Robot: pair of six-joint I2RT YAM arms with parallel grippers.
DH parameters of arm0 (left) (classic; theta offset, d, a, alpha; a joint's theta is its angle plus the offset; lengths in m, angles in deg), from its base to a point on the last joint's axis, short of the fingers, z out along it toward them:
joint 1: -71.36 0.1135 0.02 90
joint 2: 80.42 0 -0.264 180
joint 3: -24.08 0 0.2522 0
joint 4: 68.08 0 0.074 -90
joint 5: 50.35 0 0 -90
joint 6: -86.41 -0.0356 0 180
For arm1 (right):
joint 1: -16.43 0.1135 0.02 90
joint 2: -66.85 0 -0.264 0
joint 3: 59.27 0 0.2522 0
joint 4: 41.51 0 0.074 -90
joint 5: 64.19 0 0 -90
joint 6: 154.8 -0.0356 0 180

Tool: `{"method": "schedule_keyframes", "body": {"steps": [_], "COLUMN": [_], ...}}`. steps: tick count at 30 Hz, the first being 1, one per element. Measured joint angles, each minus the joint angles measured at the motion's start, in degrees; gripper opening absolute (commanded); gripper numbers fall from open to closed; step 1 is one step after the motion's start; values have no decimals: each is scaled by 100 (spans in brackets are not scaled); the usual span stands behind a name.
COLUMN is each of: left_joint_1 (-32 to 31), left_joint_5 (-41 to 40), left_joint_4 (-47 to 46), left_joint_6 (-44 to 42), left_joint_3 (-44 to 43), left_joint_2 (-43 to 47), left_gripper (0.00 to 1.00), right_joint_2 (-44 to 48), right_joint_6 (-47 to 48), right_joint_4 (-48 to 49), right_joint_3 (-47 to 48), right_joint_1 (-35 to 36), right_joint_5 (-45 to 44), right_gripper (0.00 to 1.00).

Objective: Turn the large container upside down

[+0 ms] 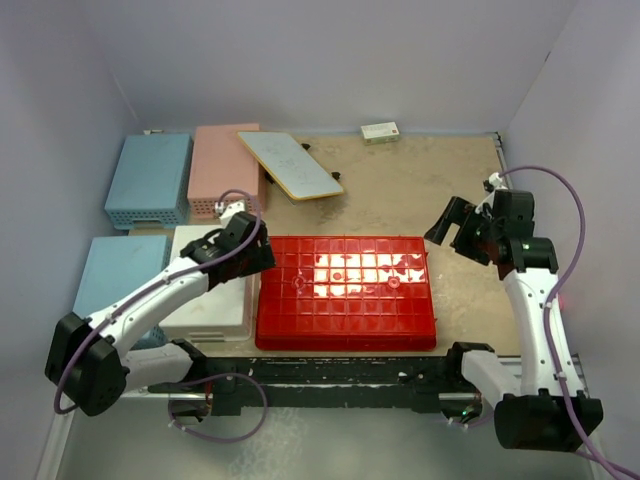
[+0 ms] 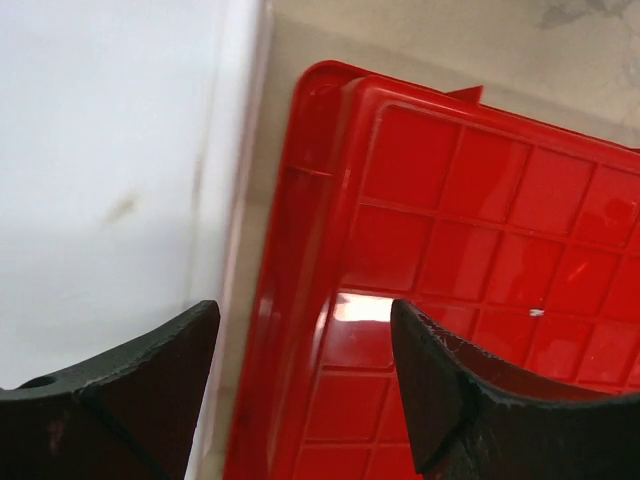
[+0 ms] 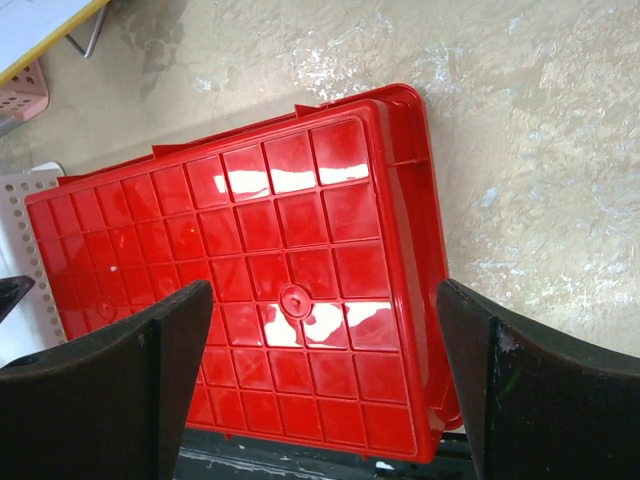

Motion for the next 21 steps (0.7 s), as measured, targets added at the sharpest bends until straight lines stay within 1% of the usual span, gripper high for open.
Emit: {"method": "schedule_keyframes", "body": {"steps": [8, 13, 17, 21], "left_joint_1": [-608, -868, -999, -994], "left_joint_5": [240, 763, 866, 330], "left_joint_4": [-826, -1338, -1231, -852], "left_joint_6": [173, 127, -52, -319], "left_joint_3": [0, -28, -424, -1049], "left_joint_2": [-807, -1029, -994, -723], "left_gripper": [67, 67, 69, 72], "right_joint_2": [-22, -50, -50, -87], "right_joint_6": [107, 144, 153, 166], "right_joint_4": [-39, -96, -136, -249], "right_joint_3": [42, 245, 378, 514], "right_joint_1": [72, 103, 142, 197], "right_joint_5": [-131, -304, -472, -767], "right_gripper": [95, 96, 99, 100]}}
